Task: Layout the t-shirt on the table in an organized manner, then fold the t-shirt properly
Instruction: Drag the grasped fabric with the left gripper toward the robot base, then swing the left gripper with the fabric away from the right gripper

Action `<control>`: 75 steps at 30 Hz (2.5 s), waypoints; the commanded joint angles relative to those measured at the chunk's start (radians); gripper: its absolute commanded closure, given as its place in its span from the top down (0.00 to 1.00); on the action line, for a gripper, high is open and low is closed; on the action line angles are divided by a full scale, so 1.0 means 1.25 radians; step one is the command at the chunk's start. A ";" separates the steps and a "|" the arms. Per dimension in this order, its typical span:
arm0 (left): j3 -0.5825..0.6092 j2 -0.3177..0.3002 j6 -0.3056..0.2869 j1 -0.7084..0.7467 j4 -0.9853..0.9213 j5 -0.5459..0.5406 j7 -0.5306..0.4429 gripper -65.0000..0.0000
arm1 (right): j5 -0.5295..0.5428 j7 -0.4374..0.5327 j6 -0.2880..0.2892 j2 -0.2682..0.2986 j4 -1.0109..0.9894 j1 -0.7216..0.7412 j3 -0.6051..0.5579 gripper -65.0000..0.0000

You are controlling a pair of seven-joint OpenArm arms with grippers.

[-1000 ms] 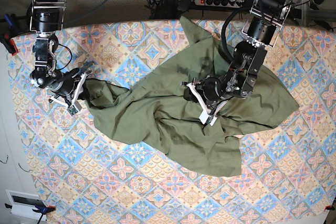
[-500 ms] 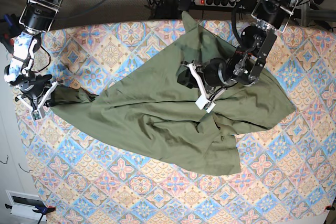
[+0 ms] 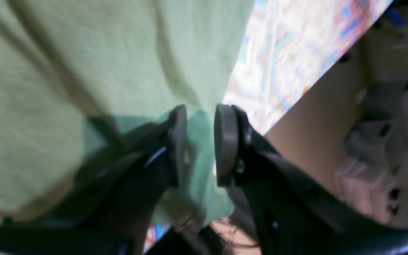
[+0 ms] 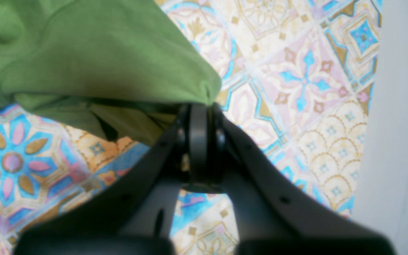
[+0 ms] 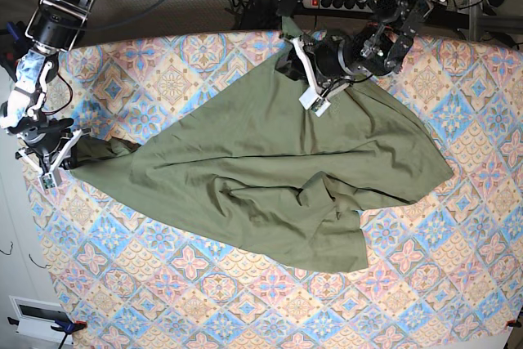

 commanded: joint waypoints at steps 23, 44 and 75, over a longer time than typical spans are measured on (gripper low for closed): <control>0.217 0.018 0.061 0.058 0.048 0.462 -0.017 0.41 | 0.006 0.013 -0.003 0.016 0.015 0.009 0.004 0.01; -0.029 -0.057 0.061 0.037 0.123 0.534 -0.086 0.00 | 0.008 0.013 -0.003 0.016 0.143 0.009 0.013 0.01; -0.736 -0.294 0.052 -0.021 0.149 -0.268 -0.152 0.00 | 0.429 -0.166 -0.003 -0.047 0.480 -0.060 0.165 0.01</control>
